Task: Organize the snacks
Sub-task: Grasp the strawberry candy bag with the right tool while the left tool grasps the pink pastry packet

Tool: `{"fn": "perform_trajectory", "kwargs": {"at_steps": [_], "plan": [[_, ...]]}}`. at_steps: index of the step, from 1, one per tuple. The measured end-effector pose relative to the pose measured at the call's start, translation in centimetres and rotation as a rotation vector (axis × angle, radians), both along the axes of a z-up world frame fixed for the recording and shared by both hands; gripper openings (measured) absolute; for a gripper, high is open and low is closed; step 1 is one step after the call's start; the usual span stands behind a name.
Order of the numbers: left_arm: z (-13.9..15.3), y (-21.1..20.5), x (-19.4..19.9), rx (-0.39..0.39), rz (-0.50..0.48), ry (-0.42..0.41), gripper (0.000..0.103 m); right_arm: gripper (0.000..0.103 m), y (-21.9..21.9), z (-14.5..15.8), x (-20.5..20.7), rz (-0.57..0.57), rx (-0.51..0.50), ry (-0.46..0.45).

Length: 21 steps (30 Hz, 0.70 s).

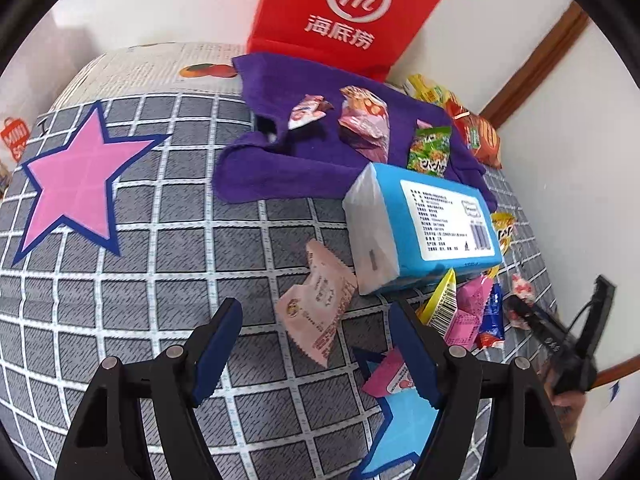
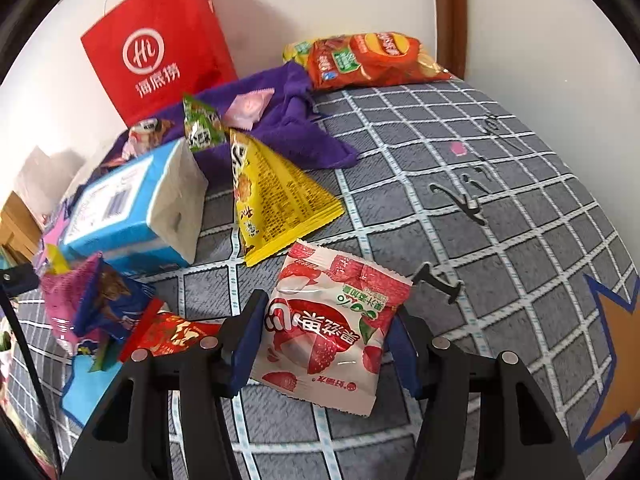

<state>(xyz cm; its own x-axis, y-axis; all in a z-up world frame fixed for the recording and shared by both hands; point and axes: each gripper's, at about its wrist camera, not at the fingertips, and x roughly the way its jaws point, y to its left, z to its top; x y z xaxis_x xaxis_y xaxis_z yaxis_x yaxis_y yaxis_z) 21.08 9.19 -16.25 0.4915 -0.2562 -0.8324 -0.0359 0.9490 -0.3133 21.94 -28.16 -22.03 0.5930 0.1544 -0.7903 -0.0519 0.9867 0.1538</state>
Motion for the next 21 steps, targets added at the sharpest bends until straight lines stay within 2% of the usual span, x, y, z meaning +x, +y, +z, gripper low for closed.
{"fn": "perform_trajectory", "kwargs": {"at_steps": [9,12,16,19,21], "plan": [[-2.1,-2.7,1.7,0.169,-0.094,0.008,0.074,0.058,-1.0,0.8,-1.6,-0.001,0.019,-0.001],[-2.9,-3.6,2.2,0.252,-0.128,0.006,0.073,0.058,-1.2,0.7,-2.0,-0.001,0.014,0.005],[-3.8,-4.3,2.8,0.293,-0.14,0.002,0.072,0.058,-1.3,0.3,-2.0,-0.004,0.01,0.018],[-3.8,-4.8,2.8,0.331,-0.156,-0.028,0.059,0.058,-1.2,0.1,-1.8,-0.008,0.009,0.024],[-3.6,-4.9,2.6,0.321,-0.162,-0.039,0.041,0.058,-1.2,0.2,-1.6,-0.009,0.01,0.024]]}}
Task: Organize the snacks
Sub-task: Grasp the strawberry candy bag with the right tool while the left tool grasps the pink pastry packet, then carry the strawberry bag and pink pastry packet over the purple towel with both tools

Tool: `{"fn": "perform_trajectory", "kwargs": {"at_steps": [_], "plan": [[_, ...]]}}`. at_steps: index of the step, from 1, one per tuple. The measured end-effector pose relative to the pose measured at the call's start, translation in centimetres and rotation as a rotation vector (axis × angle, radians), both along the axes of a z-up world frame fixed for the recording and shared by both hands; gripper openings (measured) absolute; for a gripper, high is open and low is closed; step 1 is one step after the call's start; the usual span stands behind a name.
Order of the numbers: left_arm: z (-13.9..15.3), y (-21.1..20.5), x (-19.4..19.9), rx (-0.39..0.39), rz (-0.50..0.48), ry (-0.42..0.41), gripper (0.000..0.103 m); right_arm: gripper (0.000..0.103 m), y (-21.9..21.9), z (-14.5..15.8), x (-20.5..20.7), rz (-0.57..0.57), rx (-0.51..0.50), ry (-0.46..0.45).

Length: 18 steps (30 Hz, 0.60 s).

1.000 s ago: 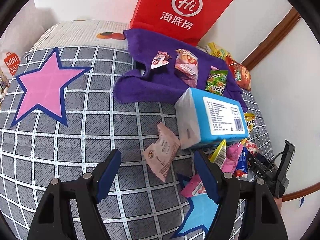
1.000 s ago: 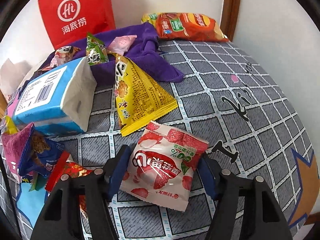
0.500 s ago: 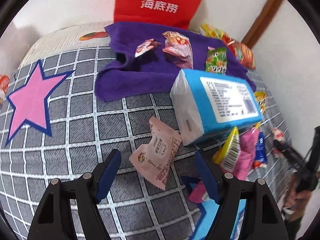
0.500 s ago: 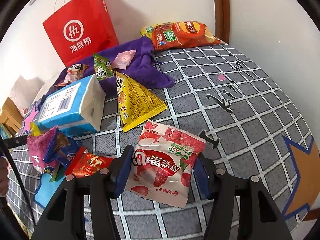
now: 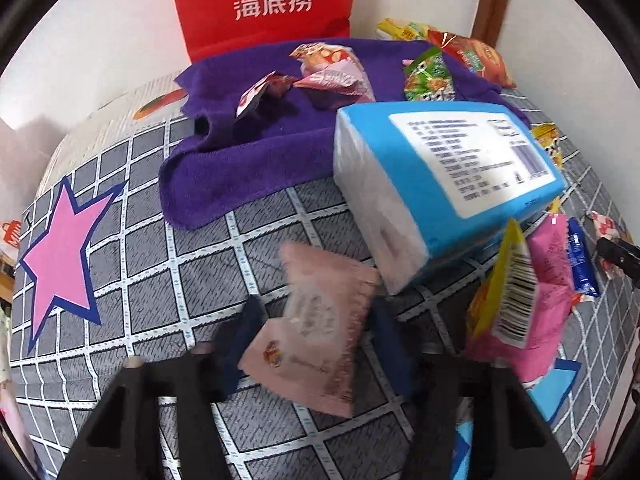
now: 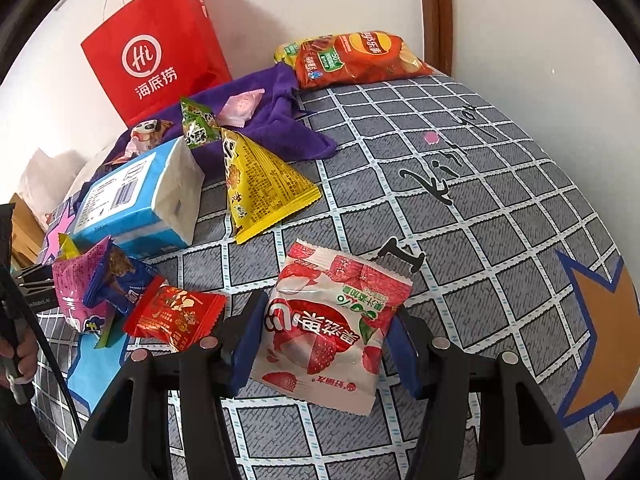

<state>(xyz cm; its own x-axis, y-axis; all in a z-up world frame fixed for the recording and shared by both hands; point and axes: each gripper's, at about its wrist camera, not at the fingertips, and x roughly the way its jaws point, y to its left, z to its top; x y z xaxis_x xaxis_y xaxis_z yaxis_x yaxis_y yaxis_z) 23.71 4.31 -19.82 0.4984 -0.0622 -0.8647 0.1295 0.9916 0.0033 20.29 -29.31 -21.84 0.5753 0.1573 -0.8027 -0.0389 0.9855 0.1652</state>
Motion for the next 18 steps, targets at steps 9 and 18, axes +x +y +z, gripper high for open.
{"fn": "perform_trajectory", "kwargs": {"at_steps": [9,18], "plan": [[1.4,1.4,-2.2,-0.048,0.031,-0.008,0.033,0.058,1.1,2.4,-0.5,0.023,-0.004,-0.047],[4.8,3.2,-3.7,-0.158,0.082,-0.048,0.033,0.058,2.5,7.0,-1.3,0.064,-0.006,-0.132]]}}
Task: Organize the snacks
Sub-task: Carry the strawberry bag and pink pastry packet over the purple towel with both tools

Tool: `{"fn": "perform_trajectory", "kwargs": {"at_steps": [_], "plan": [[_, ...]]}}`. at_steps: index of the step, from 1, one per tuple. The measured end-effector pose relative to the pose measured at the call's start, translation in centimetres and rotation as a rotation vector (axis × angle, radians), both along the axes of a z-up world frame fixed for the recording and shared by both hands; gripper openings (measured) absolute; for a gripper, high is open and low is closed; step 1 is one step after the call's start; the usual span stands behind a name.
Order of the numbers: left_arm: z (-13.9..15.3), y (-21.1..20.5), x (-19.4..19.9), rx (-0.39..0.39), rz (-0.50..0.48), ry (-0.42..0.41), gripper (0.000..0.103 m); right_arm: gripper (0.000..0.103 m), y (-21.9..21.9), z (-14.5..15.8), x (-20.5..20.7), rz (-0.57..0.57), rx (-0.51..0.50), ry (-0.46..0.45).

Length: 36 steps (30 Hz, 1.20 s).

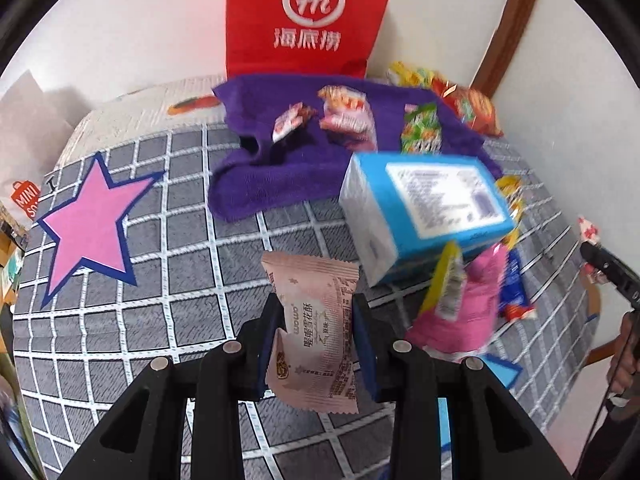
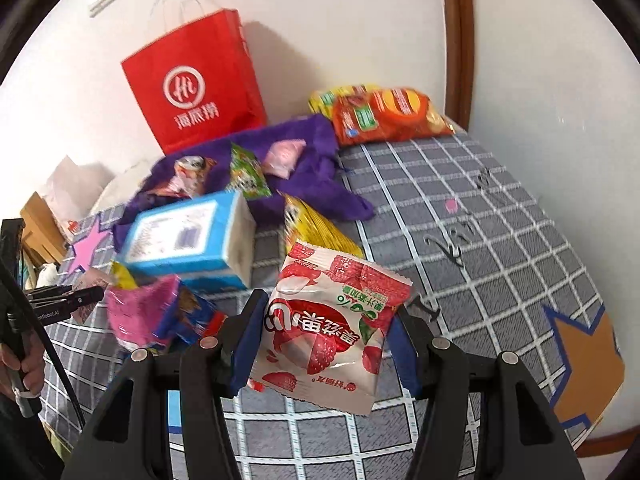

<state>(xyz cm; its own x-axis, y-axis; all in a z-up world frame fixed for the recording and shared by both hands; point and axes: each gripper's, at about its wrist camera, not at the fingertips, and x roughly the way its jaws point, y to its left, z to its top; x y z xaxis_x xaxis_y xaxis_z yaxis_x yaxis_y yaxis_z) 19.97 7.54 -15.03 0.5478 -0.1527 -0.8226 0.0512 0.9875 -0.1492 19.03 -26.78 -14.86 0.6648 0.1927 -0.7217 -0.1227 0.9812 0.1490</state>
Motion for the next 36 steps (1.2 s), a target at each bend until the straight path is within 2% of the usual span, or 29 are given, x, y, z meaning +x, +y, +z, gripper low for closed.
{"fn": "perform_trajectory", "kwargs": {"at_steps": [5,16,23,36], "plan": [[3.3,0.8,-0.4,-0.072,0.033,-0.063,0.033,0.058,0.7,2.6,0.4,0.01,-0.009,-0.04],[9.1,0.8,1.4,-0.095,0.052,-0.169,0.033,0.058,2.3,7.4,3.4,0.045,0.006,-0.106],[10.4,0.9,2.8,-0.115,0.055,-0.191,0.033,0.058,2.9,9.3,5.4,0.07,0.017,-0.137],[11.2,1.1,7.0,-0.131,0.072,-0.203,0.033,0.058,4.4,9.5,11.0,0.104,0.026,-0.131]]}}
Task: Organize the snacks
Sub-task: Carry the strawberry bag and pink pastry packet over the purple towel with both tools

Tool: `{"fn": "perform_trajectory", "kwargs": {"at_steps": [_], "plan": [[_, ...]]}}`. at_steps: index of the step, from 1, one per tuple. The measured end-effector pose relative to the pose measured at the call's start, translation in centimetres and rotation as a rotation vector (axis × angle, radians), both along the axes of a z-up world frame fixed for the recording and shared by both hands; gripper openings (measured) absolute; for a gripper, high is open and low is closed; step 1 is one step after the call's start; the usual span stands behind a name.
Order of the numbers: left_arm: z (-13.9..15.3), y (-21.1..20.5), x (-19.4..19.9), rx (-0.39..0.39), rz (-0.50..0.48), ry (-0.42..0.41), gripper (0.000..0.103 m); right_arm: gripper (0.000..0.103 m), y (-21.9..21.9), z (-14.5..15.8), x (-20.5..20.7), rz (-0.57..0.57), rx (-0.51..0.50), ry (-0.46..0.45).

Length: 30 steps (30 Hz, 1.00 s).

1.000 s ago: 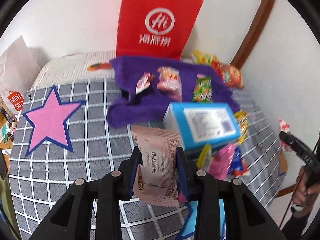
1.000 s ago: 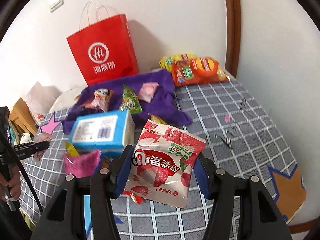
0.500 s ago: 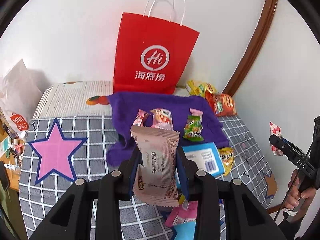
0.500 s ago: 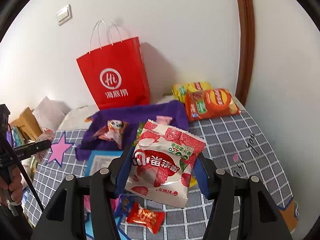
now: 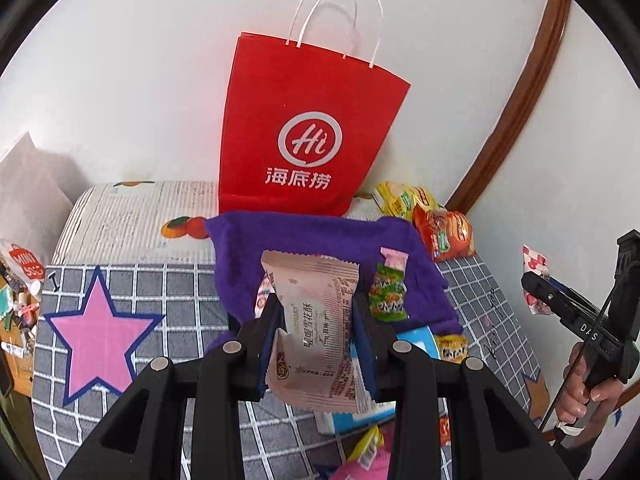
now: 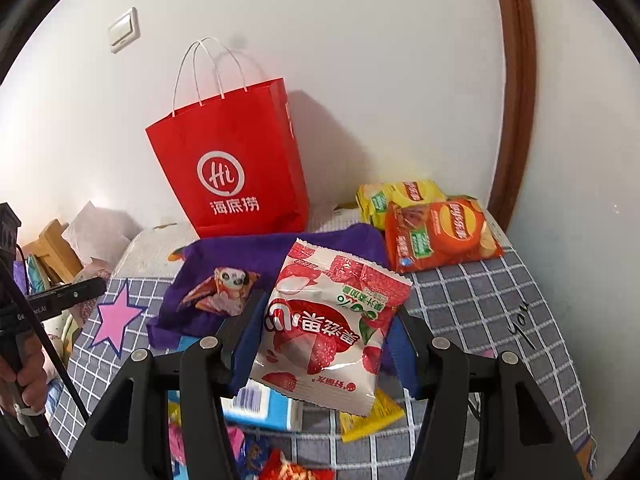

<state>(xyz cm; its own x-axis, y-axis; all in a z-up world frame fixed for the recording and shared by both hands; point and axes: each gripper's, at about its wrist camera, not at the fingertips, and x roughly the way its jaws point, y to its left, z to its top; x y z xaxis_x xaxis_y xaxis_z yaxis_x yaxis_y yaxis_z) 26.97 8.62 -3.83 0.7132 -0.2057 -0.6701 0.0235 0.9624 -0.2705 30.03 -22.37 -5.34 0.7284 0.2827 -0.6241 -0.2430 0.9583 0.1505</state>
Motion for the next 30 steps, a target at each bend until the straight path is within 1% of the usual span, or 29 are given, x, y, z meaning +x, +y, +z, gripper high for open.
{"fn": "perform_trajectory", "kwargs": {"at_steps": [6,13,15,20,24,26,28,30], "plan": [[0.2,0.1,2.4,-0.016,0.015,-0.005,0.033,0.058,1.0,0.2,3.2,0.008,0.018,0.005],[-0.5,0.2,5.7,-0.033,0.024,0.006,0.033,0.058,2.4,-0.4,7.1,0.037,0.027,0.015],[-0.7,0.4,6.7,-0.043,0.028,0.009,0.033,0.058,2.5,-0.9,8.1,0.048,0.033,0.014],[-1.2,0.7,9.1,-0.04,0.047,0.008,0.033,0.058,2.6,-2.0,11.6,0.038,0.044,0.058],[-2.4,1.0,10.1,-0.054,0.048,0.011,0.033,0.058,2.8,-3.0,12.9,0.037,0.039,0.074],[-3.3,1.2,10.9,-0.052,0.046,0.048,0.033,0.058,2.6,-3.9,13.3,0.038,0.041,0.089],[-4.0,1.7,11.3,-0.074,0.05,0.062,0.033,0.058,2.4,-4.7,14.0,0.051,0.056,0.111],[-4.4,2.0,11.7,-0.081,0.053,0.079,0.033,0.058,2.2,-5.4,14.7,0.051,0.044,0.143]]}}
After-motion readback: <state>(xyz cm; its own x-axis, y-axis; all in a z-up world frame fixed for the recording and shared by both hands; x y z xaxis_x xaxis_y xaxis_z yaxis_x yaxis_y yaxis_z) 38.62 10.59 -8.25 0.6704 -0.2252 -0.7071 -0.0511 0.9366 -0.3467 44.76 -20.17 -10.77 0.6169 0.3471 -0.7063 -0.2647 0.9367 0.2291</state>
